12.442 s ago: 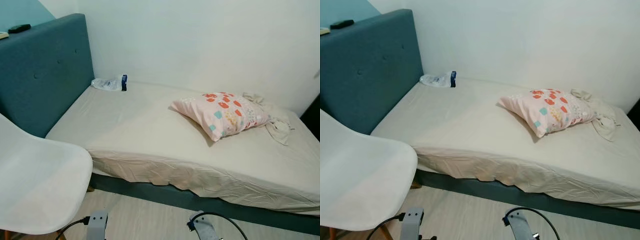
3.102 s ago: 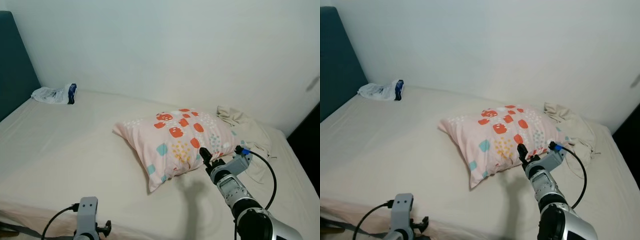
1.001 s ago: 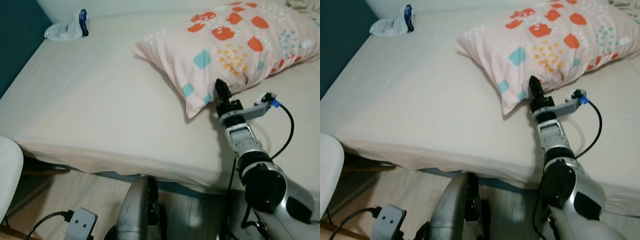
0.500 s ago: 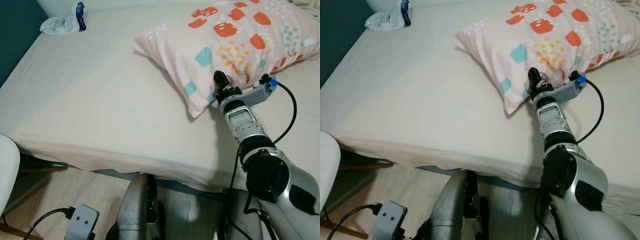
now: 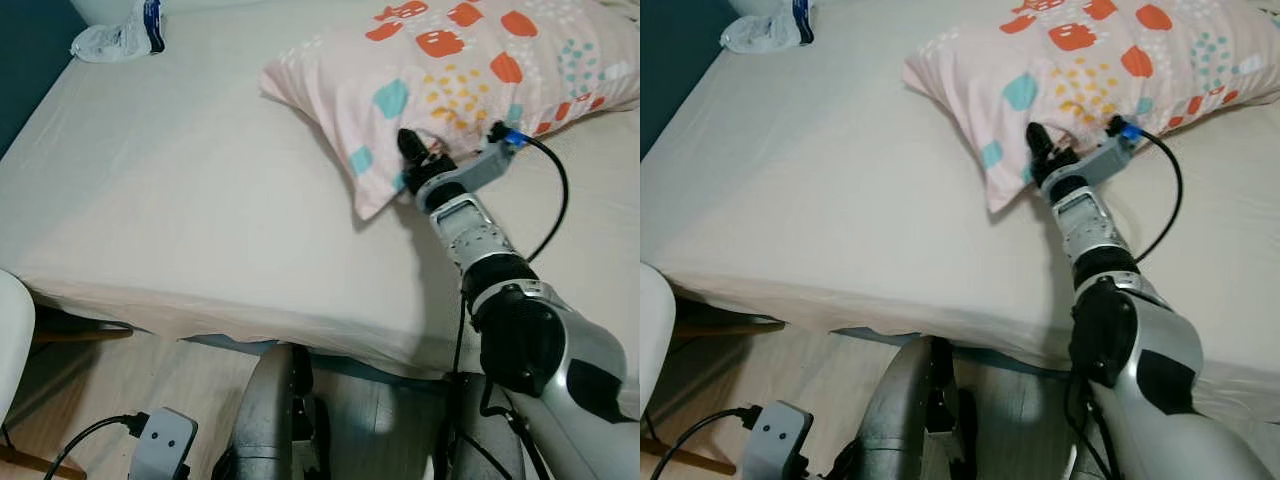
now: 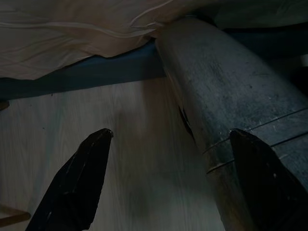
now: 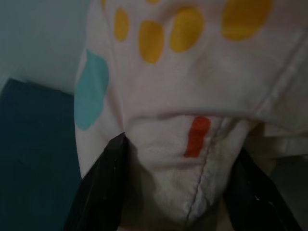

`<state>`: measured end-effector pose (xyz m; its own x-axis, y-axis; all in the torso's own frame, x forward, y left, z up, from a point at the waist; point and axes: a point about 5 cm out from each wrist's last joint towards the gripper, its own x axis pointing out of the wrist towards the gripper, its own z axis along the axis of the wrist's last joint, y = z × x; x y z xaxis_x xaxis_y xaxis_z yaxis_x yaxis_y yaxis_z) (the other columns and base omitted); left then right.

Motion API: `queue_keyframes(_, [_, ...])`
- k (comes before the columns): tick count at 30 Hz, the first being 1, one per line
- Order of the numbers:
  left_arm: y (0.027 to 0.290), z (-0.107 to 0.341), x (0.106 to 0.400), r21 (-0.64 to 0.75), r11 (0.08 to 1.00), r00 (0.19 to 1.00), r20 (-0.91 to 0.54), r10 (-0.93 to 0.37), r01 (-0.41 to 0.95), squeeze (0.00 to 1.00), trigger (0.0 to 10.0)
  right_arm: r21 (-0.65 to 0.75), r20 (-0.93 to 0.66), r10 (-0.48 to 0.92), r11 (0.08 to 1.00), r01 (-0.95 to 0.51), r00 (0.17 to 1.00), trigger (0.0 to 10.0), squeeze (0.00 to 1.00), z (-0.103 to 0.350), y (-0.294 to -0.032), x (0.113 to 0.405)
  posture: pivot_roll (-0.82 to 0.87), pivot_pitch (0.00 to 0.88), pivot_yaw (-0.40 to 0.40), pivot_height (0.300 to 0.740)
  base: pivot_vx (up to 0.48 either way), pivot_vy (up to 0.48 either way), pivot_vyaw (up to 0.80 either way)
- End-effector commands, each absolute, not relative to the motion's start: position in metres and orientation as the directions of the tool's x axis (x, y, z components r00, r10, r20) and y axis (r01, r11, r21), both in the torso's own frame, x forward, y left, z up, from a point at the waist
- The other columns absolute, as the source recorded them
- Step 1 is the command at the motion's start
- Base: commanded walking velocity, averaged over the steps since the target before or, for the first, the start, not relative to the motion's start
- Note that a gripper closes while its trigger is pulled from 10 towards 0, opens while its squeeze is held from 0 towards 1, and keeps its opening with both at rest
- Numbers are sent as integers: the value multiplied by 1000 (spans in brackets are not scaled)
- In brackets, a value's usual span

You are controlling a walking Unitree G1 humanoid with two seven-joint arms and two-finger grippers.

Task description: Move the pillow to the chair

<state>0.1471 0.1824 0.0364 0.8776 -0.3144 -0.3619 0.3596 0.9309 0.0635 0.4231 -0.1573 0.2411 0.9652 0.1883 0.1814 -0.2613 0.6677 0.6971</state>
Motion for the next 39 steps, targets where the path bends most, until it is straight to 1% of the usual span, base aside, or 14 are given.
queue_keyframes(1, [186,25,138,51,929,846,-434,-310,367,0,10000,690,143,237,672,-268,961,0,0,236,-143,423,338,437,201,570,0,0,0])
queue_keyframes(10, [182,21,145,44,929,846,-429,-315,368,0,10000,693,227,239,641,-329,944,0,0,253,-145,424,301,403,187,570,0,0,0])
queue_keyframes(18, [176,16,168,41,931,861,-397,-319,364,0,10000,660,271,266,648,-380,925,0,0,252,-146,422,254,330,157,570,0,0,0])
queue_keyframes(21, [169,13,186,28,936,875,-366,-318,352,0,10000,626,299,359,626,-466,884,0,0,234,-125,416,210,259,116,570,0,0,0])
queue_keyframes(24, [161,14,207,2,945,892,-331,-308,327,0,10000,632,307,462,555,-541,832,0,0,212,-98,406,172,182,83,570,0,0,0])
queue_keyframes(25, [161,14,207,2,945,892,-331,-308,327,0,10000,632,307,462,555,-541,832,0,0,212,-98,406,172,182,83,570,0,0,0])
queue_keyframes(26, [157,16,223,-16,952,909,-293,-296,305,0,10000,633,295,560,492,-598,774,0,0,196,-67,394,150,133,63,570,0,0,0])
queue_keyframes(28, [155,17,228,-21,954,913,-284,-292,299,0,10000,634,293,583,475,-610,758,0,0,193,-59,390,150,133,63,570,0,0,0])
queue_keyframes(29, [154,19,237,-28,958,921,-267,-283,287,0,10000,620,301,652,421,-663,696,0,0,189,-37,378,119,70,42,570,0,0,0])
queue_keyframes(31, [151,22,253,-40,962,931,-244,-270,269,0,10000,596,323,757,304,-744,568,0,0,187,-3,354,97,8,28,570,0,0,0])
queue_keyframes(32, [151,22,253,-40,962,931,-244,-270,269,0,10000,596,323,757,304,-744,568,0,0,187,-3,354,97,8,28,570,0,0,0])
queue_keyframes(34, [147,25,266,-47,965,938,-228,-262,258,0,10000,577,343,813,212,-789,470,0,0,185,17,333,91,0,19,570,0,0,0])
queue_keyframes(36, [147,29,277,-51,969,947,-208,-247,241,0,10000,588,349,815,193,-785,462,0,0,180,24,322,80,0,11,570,0,0,0])
queue_keyframes(39, [150,30,284,-54,975,954,-200,-223,217,0,10000,626,306,793,249,-739,526,0,0,167,17,323,71,0,9,570,0,0,0])
